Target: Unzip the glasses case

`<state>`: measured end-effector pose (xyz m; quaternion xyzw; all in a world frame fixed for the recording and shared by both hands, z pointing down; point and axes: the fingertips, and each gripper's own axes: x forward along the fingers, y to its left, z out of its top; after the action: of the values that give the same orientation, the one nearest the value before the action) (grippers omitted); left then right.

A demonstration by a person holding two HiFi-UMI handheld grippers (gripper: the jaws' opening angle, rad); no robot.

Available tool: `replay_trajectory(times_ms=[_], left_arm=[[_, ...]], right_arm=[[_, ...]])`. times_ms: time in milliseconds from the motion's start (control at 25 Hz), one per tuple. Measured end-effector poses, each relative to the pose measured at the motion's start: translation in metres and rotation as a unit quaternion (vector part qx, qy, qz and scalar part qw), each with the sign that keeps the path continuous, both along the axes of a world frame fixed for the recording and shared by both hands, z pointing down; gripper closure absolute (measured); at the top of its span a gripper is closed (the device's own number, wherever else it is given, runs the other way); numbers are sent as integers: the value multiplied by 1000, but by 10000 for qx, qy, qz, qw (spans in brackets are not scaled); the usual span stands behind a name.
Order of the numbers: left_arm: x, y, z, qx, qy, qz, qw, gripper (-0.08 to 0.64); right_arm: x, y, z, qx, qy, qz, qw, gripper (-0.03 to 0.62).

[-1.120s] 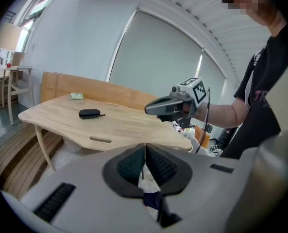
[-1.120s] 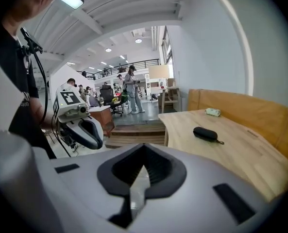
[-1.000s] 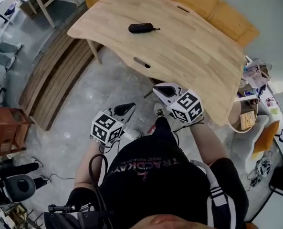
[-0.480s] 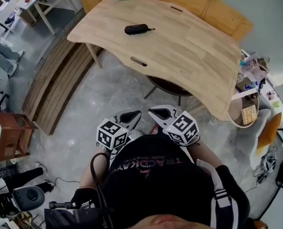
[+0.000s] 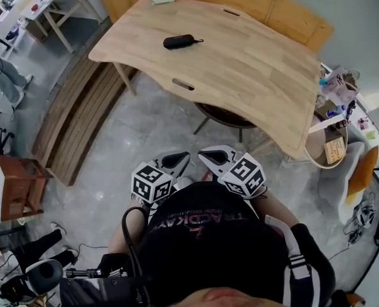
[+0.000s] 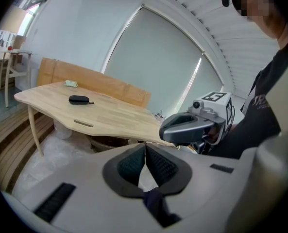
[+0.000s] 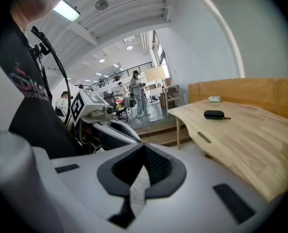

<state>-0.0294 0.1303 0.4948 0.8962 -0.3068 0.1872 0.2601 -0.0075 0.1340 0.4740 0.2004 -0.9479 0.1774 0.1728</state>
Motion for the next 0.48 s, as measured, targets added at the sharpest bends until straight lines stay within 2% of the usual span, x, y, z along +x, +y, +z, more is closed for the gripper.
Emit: replay_trajectory(times_ms=[480], left_arm=[[-9, -3, -5, 71, 30, -181, 9998, 541]], right_arm=[[-10, -2, 0, 26, 64, -179, 9998, 577]])
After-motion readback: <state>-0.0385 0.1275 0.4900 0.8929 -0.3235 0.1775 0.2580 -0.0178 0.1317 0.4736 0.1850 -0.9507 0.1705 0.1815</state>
